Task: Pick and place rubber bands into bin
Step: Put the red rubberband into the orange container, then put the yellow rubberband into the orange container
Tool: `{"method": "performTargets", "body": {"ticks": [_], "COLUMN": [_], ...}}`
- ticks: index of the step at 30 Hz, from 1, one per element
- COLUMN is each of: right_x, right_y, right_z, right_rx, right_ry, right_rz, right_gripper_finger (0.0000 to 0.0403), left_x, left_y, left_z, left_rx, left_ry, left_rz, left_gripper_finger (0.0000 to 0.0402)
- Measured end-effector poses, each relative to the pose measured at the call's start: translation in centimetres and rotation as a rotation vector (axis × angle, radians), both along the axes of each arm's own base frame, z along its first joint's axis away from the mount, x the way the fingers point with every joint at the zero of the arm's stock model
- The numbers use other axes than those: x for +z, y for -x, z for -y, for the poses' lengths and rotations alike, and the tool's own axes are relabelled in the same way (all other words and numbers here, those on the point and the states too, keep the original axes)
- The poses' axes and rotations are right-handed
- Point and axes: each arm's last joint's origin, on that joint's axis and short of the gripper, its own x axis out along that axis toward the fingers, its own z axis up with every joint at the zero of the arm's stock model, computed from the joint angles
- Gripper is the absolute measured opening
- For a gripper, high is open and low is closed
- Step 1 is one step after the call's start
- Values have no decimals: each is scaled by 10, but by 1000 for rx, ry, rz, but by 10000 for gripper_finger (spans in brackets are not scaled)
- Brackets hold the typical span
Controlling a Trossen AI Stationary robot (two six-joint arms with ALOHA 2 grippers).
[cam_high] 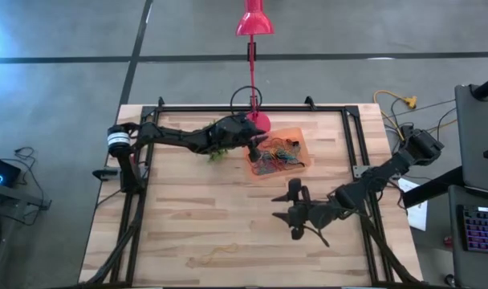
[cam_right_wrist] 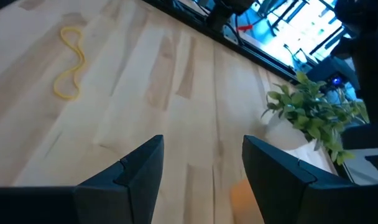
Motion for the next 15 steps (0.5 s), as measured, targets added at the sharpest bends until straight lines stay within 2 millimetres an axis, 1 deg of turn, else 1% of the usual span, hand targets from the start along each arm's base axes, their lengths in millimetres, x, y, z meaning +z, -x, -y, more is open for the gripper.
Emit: {"method": "performTargets", "body": {"ticks": [3,6,12,15], "right_x": [-2,-4,-6,-7], "right_y": [0,1,2,2], "right_z": [2,3,5,6], "right_rx": [-6,-7,-15,-18], "right_ry": [10,24,39,43], "right_rz": [-17,-39,-71,-80], "right_gripper_finger": [205,205,205,205], "left_x": [-2,1,13,19], "left_y": [1,2,15,25], "left_z": [0,0,16,29], "left_rx": [1,1,-110,-181], "left_ry": [4,15,75,117], "left_rz": [-14,-32,-127,-205], "left_gripper_finger": [96,112,118,118]}}
